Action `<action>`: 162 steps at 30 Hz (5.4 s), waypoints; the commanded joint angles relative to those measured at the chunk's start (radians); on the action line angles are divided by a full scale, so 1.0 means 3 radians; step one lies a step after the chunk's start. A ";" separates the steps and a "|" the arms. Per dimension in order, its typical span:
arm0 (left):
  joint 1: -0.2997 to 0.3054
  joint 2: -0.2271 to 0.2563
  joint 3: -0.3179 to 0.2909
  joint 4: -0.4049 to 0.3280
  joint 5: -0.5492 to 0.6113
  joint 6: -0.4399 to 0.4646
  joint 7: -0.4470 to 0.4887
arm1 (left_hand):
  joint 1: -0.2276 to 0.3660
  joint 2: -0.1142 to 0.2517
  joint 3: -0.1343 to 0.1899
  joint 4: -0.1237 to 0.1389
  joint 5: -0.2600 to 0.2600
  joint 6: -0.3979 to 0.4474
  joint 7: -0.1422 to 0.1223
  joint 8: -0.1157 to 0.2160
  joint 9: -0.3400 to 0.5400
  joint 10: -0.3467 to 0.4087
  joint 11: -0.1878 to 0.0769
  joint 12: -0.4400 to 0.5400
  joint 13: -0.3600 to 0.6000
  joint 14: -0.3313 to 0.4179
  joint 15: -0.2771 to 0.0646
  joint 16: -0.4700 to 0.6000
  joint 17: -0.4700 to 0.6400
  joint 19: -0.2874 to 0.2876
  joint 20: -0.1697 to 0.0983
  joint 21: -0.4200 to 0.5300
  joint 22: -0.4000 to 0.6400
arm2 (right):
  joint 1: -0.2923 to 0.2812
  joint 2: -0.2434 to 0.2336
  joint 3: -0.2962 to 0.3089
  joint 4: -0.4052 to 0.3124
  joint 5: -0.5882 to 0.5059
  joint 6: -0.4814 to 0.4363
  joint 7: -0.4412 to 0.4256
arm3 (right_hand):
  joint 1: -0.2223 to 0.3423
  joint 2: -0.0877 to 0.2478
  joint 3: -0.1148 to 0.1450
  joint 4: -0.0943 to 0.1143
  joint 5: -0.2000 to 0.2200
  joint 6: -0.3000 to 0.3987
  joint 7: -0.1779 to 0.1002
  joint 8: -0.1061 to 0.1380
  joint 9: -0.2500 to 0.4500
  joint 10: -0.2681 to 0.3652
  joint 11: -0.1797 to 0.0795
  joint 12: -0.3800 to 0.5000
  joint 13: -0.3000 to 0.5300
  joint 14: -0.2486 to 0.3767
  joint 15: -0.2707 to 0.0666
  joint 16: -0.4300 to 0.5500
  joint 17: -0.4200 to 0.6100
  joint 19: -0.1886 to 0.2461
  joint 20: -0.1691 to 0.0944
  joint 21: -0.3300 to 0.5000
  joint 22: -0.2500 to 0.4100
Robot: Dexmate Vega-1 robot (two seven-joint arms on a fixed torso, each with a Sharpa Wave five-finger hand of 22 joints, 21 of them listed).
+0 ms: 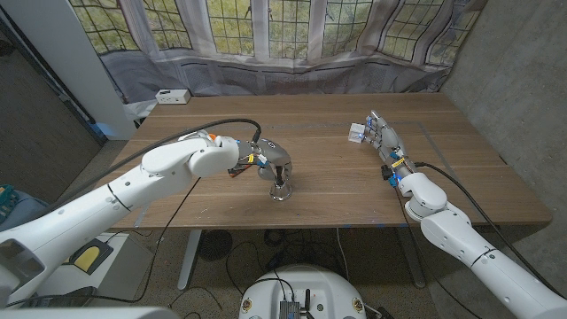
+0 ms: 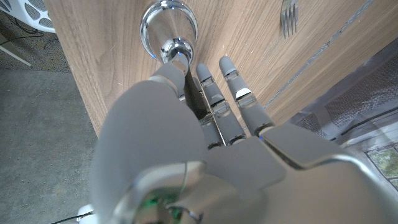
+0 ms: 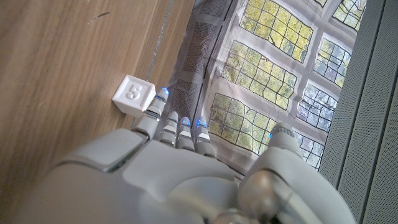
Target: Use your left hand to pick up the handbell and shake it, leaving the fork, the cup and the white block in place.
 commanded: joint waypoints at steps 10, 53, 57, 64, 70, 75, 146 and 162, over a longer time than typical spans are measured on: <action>-0.0005 -0.0008 0.0038 -0.0031 -0.0025 0.0085 -0.0076 | 0.0106 0.0069 0.0006 -0.0047 0.0005 0.0285 0.0029 0.0120 0.0070 0.0271 -0.0036 0.0093 0.0071 0.0297 -0.0183 0.0155 0.0091 0.0193 -0.0106 0.0116 0.0021 | -0.0050 -0.0015 0.0023 -0.0014 0.0041 -0.0003 -0.0003 | 0.0035 -0.0007 -0.0009 -0.0011 -0.0010 0.0005 -0.0024 -0.0001 0.0013 -0.0006 -0.0019 -0.0011 0.0017 0.0009 -0.0007 -0.0008 0.0015 0.0006 0.0035 -0.0006 0.0007; 0.0131 -0.0051 -0.0056 -0.0158 -0.0259 0.0509 0.0197 | 0.0288 0.0124 -0.0065 -0.0005 -0.0023 0.0794 0.0164 0.0467 0.0331 0.0937 0.0102 0.0510 0.0678 0.1117 -0.0302 0.0369 0.0079 0.0528 -0.0367 0.0461 0.0015 | -0.0081 -0.0044 0.0045 0.0035 0.0092 0.0082 0.0114 | 0.0039 -0.0002 -0.0013 -0.0010 -0.0010 -0.0017 -0.0003 -0.0004 0.0013 -0.0004 -0.0001 -0.0009 0.0017 0.0004 -0.0007 -0.0009 0.0016 0.0018 0.0015 -0.0001 0.0007; 0.0194 -0.0033 -0.0120 -0.0208 -0.0296 0.0586 0.0286 | 0.0288 0.0122 -0.0062 -0.0007 -0.0021 0.0788 0.0166 0.0477 0.0347 0.0928 0.0095 0.0519 0.0720 0.1109 -0.0300 0.0360 0.0086 0.0523 -0.0368 0.0469 0.0012 | -0.0088 -0.0034 0.0052 0.0034 0.0103 0.0099 0.0112 | 0.0044 -0.0001 -0.0012 -0.0012 -0.0009 -0.0018 -0.0001 -0.0003 0.0013 0.0001 0.0002 -0.0007 0.0017 0.0007 -0.0011 -0.0009 0.0015 0.0024 0.0003 0.0000 0.0007; 0.0232 0.0008 -0.0180 -0.0286 -0.0350 0.0693 0.0319 | 0.0284 0.0118 -0.0058 -0.0008 -0.0018 0.0789 0.0159 0.0483 0.0347 0.0935 0.0107 0.0545 0.0794 0.1117 -0.0304 0.0353 0.0098 0.0514 -0.0365 0.0485 0.0009 | -0.0080 -0.0020 0.0050 0.0047 0.0104 0.0141 0.0135 | 0.0042 -0.0001 -0.0014 -0.0010 -0.0009 -0.0015 0.0015 -0.0001 0.0013 0.0004 0.0004 -0.0006 0.0017 0.0010 -0.0011 -0.0007 0.0016 0.0034 -0.0010 0.0004 0.0007; 0.0222 0.0033 -0.0198 -0.0392 -0.0331 0.0814 0.0255 | 0.0281 0.0116 -0.0055 -0.0007 -0.0016 0.0784 0.0161 0.0486 0.0347 0.0926 0.0095 0.0555 0.0849 0.1122 -0.0302 0.0347 0.0107 0.0503 -0.0362 0.0497 0.0008 | -0.0043 0.0010 0.0028 0.0109 0.0122 0.0177 0.0196 | 0.0046 0.0001 -0.0013 -0.0011 -0.0009 -0.0006 0.0051 0.0003 0.0013 0.0023 -0.0001 0.0001 0.0017 0.0015 -0.0012 -0.0006 0.0015 0.0047 -0.0020 0.0007 0.0007; 0.0188 0.0027 -0.0220 -0.0437 -0.0427 0.0891 0.0166 | 0.0278 0.0115 -0.0052 -0.0007 -0.0015 0.0772 0.0157 0.0489 0.0357 0.0922 0.0093 0.0560 0.0881 0.1116 -0.0301 0.0341 0.0113 0.0499 -0.0362 0.0506 0.0007 | -0.0007 0.0026 0.0007 0.0176 0.0129 0.0208 0.0254 | 0.0047 0.0003 -0.0013 -0.0011 -0.0009 -0.0003 0.0057 0.0005 0.0013 0.0026 -0.0001 0.0002 0.0017 0.0018 -0.0014 -0.0005 0.0015 0.0050 -0.0024 0.0008 0.0007; 0.0110 -0.0444 -0.0842 0.0334 -0.2331 0.0065 0.1534 | 0.0234 0.0095 0.0023 -0.0011 -0.0006 0.0754 0.0142 0.0503 0.0335 0.0921 0.0073 0.0543 0.1205 0.1137 -0.0307 0.0292 0.0160 0.0443 -0.0356 0.0638 0.0000 | -0.0006 0.0028 0.0058 0.0010 0.0033 0.0128 0.0030 | 0.0050 0.0007 -0.0021 -0.0007 -0.0010 0.0015 0.0065 0.0008 0.0012 0.0042 0.0001 -0.0002 0.0017 0.0026 -0.0010 -0.0006 0.0016 0.0069 -0.0033 0.0003 0.0006; 0.0019 -0.0913 -0.0982 0.0933 -0.3987 -0.0736 0.1417 | 0.0220 0.0085 0.0039 -0.0010 -0.0006 0.0767 0.0124 0.0507 0.0322 0.0932 0.0081 0.0514 0.1237 0.1146 -0.0319 0.0288 0.0169 0.0438 -0.0366 0.0672 -0.0001 | -0.0075 -0.0013 0.0103 -0.0072 0.0011 0.0101 -0.0036 | 0.0054 0.0006 -0.0022 -0.0009 -0.0010 0.0018 0.0060 0.0008 0.0011 0.0074 0.0001 0.0009 0.0017 0.0030 -0.0010 -0.0006 0.0015 0.0071 -0.0032 0.0002 0.0006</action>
